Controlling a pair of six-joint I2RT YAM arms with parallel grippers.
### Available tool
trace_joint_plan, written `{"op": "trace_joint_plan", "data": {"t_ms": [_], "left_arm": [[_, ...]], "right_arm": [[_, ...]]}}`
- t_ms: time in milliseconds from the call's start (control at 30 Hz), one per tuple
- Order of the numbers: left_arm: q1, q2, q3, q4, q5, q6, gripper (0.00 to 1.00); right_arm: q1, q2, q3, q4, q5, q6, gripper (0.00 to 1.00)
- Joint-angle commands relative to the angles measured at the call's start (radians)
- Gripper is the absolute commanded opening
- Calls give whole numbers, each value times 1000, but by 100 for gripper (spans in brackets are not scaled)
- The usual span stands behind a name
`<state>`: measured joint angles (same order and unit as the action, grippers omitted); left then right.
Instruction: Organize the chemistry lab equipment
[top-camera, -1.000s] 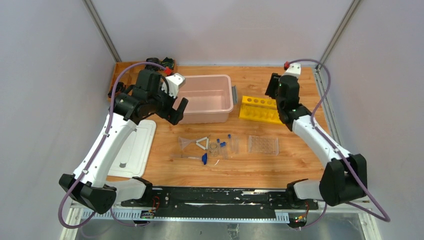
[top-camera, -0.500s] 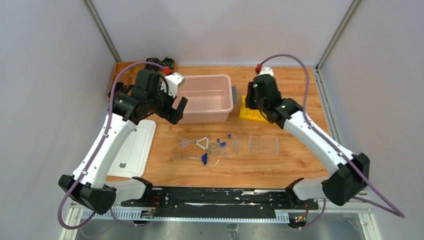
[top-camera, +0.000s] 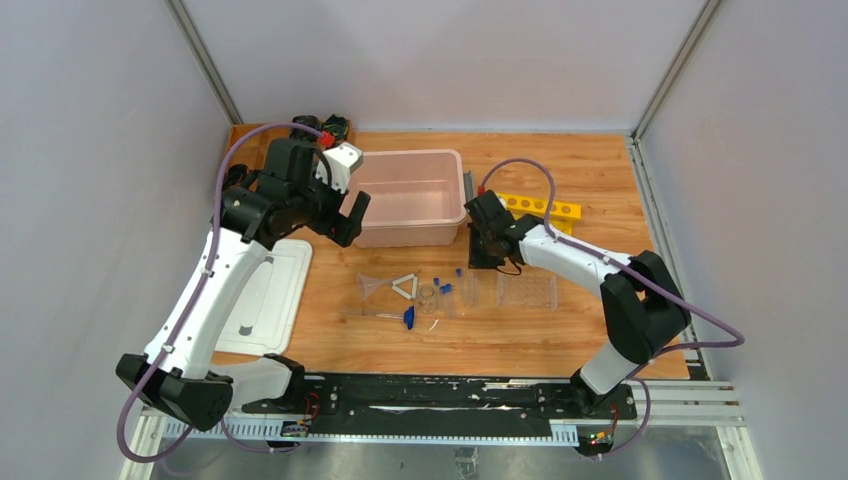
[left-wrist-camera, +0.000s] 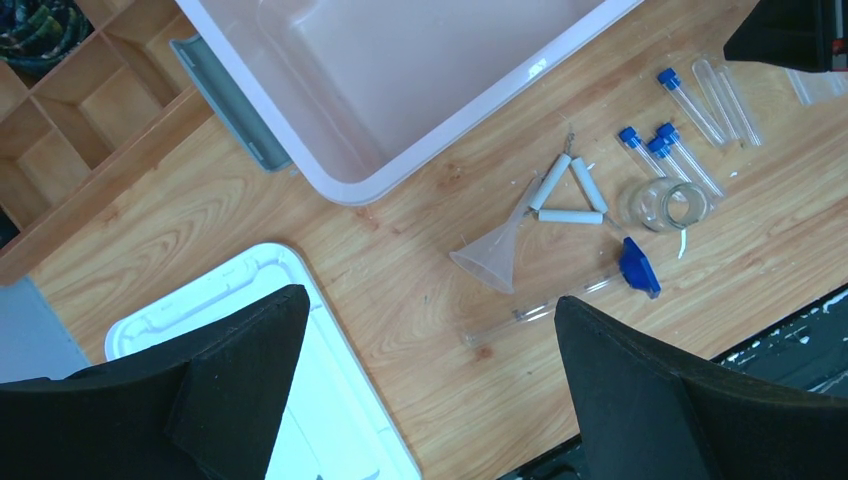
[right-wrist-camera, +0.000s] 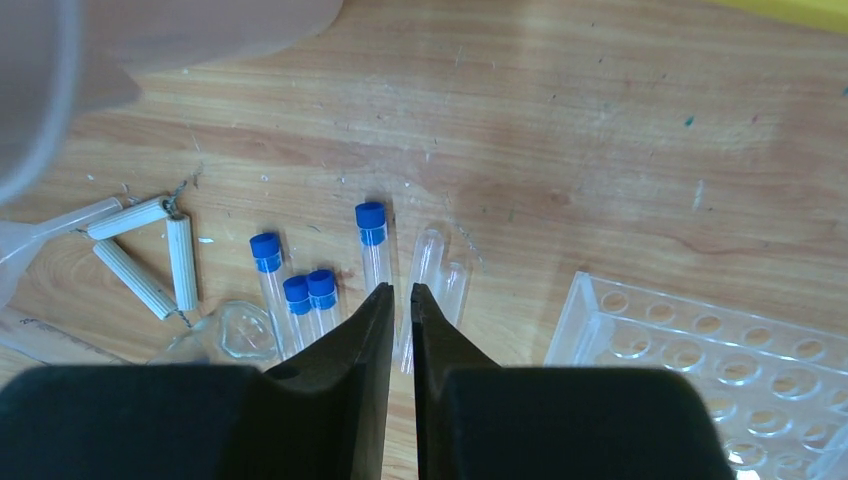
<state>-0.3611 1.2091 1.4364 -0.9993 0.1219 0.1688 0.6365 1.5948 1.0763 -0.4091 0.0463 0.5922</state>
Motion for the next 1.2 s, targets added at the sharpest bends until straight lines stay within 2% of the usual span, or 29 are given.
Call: {"op": "trace_joint_plan", "data": {"t_ms": [0,267,933,1167], "left_arm": [[8,-27,7,-2,-1,12,100],[8,-36,1,-2,2,24,100],[8,-38,6,-2,1,28,100],[8,-36,12,-2,4,29,100]], "right_arm": [[34,15,-46,22,34,79,16],[63,30,-76,10,96,126,19],[89,125,-53,25,117,141,15],[93,169,-36,14,137,144,25]]}}
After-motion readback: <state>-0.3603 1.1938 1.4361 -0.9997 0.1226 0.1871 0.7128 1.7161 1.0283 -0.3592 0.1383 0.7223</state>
